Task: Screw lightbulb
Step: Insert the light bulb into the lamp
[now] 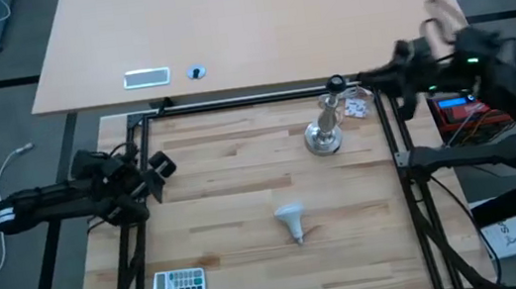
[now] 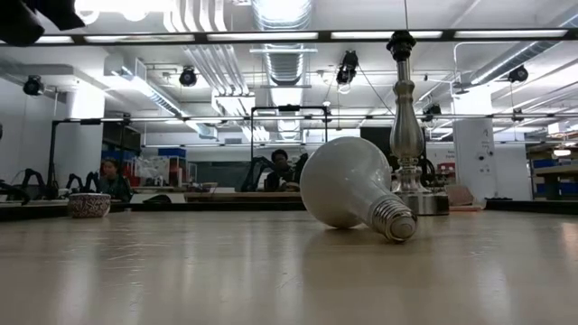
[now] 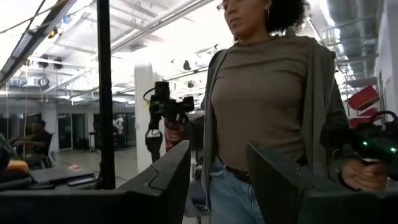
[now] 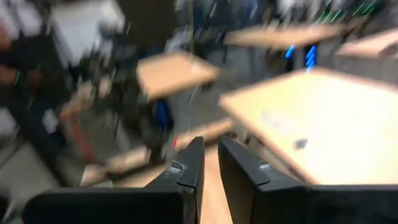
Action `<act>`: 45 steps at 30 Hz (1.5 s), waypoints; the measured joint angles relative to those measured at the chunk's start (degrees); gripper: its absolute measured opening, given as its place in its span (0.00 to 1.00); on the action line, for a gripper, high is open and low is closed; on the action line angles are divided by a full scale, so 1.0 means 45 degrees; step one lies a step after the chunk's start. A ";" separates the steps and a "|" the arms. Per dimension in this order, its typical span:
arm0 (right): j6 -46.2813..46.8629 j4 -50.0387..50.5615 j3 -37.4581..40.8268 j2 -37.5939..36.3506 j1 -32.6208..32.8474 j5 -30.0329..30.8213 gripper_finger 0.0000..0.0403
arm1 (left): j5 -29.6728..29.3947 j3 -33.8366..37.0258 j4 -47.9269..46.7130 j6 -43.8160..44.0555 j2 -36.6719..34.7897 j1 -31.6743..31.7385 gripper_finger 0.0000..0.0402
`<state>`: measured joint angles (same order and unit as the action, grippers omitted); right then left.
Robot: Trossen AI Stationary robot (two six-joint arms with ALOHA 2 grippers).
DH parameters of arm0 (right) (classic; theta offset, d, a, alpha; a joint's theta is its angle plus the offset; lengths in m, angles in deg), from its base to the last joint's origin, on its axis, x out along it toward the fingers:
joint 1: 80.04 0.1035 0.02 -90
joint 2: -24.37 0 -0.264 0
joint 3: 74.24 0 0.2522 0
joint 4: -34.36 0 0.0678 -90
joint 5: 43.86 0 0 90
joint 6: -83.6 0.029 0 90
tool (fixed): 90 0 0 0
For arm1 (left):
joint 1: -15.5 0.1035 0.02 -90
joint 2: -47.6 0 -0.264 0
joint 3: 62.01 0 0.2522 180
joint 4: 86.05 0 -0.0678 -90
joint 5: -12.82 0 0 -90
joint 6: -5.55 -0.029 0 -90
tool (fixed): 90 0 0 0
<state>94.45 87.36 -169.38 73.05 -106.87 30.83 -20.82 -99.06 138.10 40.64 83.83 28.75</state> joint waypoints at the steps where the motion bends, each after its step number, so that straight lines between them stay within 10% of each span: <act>1: -0.0126 0.0110 0.0226 0.0176 0.0019 -0.0323 0.12 | 0.0000 -0.0009 0.0000 -0.0014 0.0106 0.0000 0.37; 16: 0.1421 -0.7997 0.8091 -0.1408 0.0201 -0.2263 0.18 | -0.0459 -0.0038 0.0021 -0.3040 0.1883 -0.0005 0.31; 29: 0.3281 -0.5281 1.1041 -0.5980 0.0602 -0.1282 0.14 | -0.4122 -0.0488 -0.0224 0.0117 0.3159 0.0079 0.31; 45: 0.3417 -0.1208 1.1065 -0.6372 0.0602 -0.0897 0.12 | 0.0945 -0.3072 -0.0982 0.6464 0.8500 0.0199 0.38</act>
<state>109.82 81.93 -119.59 44.38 -104.16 26.79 -16.57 -112.89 133.68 69.73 122.08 29.65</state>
